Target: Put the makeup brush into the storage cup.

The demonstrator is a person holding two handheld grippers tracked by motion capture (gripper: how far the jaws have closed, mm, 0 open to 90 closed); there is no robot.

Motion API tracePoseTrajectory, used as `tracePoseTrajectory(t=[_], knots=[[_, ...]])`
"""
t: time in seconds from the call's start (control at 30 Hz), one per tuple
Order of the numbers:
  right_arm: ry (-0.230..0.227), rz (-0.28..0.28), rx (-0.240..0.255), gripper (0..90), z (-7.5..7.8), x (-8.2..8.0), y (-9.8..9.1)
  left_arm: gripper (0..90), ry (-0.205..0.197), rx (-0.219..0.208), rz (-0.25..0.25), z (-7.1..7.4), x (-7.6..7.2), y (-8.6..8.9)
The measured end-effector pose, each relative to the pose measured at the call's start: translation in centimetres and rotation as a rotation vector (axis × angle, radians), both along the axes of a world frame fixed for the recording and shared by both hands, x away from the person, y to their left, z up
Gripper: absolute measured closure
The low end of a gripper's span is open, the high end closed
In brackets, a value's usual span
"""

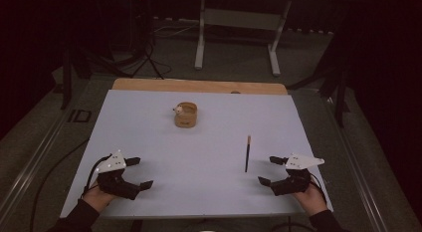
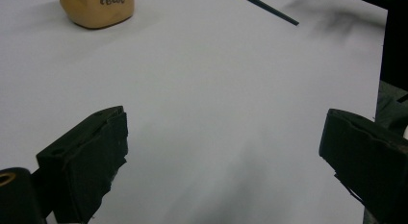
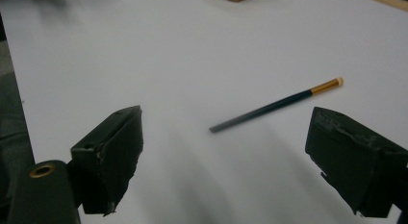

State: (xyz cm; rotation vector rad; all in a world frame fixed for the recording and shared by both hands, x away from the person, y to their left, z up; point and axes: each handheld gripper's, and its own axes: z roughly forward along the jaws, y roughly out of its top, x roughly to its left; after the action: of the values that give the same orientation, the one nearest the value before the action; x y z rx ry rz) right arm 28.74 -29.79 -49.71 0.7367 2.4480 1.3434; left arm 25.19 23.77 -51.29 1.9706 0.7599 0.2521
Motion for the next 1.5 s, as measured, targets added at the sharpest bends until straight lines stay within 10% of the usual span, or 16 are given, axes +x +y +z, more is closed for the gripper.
tracePoseTrajectory(t=[0.43,0.93,1.03,1.5], knots=[[-0.03,0.026,0.004,11.4,1.4,-0.1,0.4,3.7,-0.032,-0.023,-0.005,0.6,-0.3,0.0],[-0.147,-0.046,-0.031,14.4,6.9,1.1,2.1,3.7,-0.046,-0.044,-0.019,0.9,-0.3,-0.3],[-0.027,-0.078,-0.035,14.0,7.4,2.2,2.8,3.7,-0.046,-0.047,-0.021,0.9,-0.3,-0.3],[0.042,-0.284,-0.098,11.7,6.1,4.8,5.7,3.7,-0.054,-0.061,-0.042,0.9,-0.3,-0.4]])
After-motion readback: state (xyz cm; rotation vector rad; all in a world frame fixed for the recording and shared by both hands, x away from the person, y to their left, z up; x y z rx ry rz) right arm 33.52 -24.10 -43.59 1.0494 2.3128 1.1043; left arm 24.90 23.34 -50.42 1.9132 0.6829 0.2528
